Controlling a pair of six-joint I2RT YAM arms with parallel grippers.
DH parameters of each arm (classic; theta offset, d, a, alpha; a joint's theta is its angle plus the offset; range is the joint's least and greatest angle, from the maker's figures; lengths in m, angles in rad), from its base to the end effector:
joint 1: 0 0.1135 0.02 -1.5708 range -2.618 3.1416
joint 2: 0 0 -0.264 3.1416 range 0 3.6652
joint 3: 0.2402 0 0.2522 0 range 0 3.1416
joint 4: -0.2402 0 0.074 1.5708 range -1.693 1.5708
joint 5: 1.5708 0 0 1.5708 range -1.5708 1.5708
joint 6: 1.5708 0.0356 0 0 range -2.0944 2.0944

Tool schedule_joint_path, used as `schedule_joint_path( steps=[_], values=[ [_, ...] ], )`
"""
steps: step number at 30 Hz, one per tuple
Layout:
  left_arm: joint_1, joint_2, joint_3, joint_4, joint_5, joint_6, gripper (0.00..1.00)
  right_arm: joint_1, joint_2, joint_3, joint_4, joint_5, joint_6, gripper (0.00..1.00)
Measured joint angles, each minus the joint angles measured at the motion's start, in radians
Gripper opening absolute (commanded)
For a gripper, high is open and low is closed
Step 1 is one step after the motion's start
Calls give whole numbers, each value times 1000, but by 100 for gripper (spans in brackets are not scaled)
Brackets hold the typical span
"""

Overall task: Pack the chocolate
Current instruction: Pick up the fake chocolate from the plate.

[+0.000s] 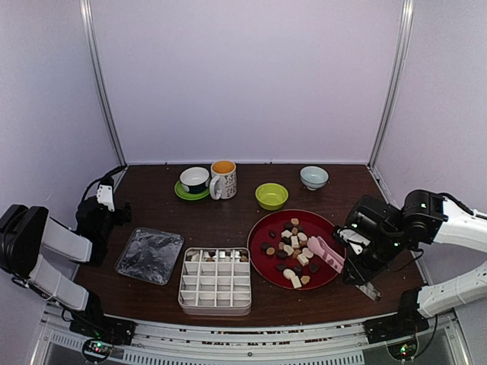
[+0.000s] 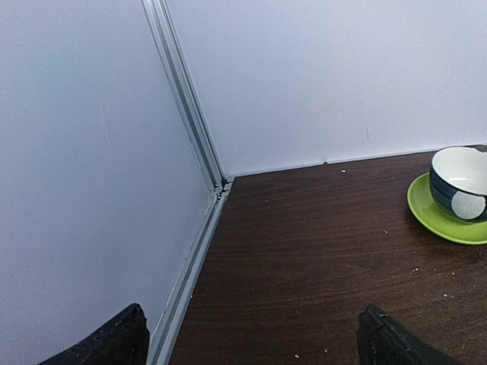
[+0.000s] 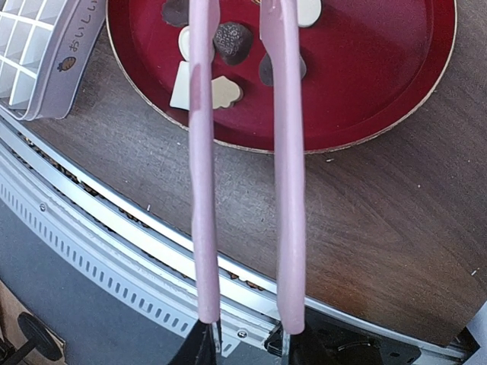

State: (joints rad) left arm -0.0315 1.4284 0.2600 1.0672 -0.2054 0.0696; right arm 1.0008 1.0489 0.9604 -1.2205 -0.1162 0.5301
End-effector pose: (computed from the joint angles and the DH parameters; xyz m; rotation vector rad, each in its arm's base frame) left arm 0.2421 -0.0004 0.1619 -0.0708 1.6723 0.2004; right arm 0.0861 0.1420 0.2748 -0.7235 2.9185 0.4004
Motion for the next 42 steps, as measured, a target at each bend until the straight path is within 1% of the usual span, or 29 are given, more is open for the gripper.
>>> schedule_joint_path(
  steps=[9, 18, 25, 38, 42],
  values=[
    [0, 0, 0, 0, 0, 0, 98, -4, 2, -4, 5, -3, -8, 28],
    [0, 0, 0, 0, 0, 0, 98, -5, 27, -4, -13, -40, -36, 29],
    [0, 0, 0, 0, 0, 0, 98, -5, 90, -16, -21, -43, -54, 31],
    [0, 0, 0, 0, 0, 0, 98, -11, 162, -31, -21, 36, -56, 32],
    [0, 0, 0, 0, 0, 0, 98, -15, 190, -31, -20, 45, -56, 34]
  ],
)
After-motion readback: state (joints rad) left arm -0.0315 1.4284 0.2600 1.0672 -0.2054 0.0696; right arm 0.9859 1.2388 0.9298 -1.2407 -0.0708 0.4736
